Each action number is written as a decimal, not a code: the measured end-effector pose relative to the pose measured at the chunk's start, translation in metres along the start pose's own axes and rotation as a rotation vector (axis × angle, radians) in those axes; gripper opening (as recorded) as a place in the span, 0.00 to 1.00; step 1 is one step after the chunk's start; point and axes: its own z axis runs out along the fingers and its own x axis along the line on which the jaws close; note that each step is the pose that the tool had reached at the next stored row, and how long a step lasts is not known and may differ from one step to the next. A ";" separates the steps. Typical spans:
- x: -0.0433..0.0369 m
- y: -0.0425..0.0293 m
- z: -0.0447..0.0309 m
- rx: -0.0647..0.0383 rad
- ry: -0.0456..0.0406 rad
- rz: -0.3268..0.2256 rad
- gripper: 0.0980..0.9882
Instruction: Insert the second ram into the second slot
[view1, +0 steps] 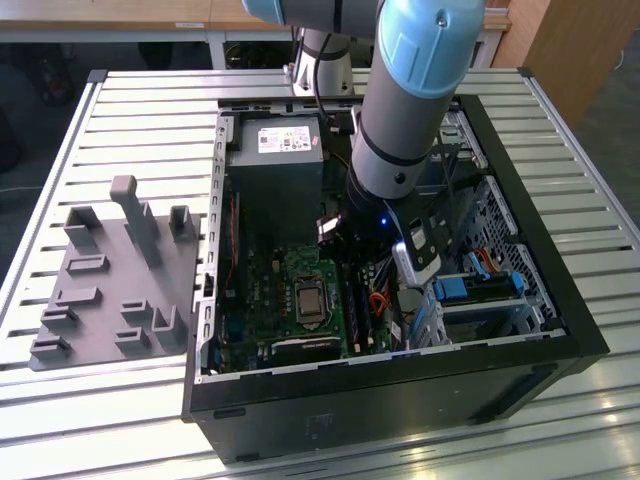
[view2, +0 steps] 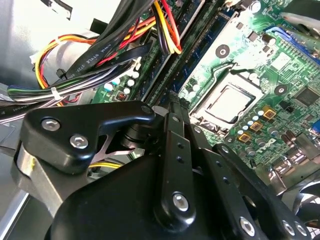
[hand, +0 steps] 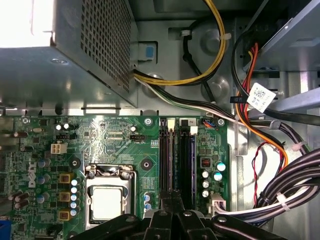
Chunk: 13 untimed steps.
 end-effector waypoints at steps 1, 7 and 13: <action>0.0000 0.0000 0.0001 0.000 0.0000 0.000 0.01; -0.0001 -0.0001 0.0019 0.000 0.0000 0.000 0.01; -0.0003 -0.0004 0.0050 0.001 0.0002 0.000 0.01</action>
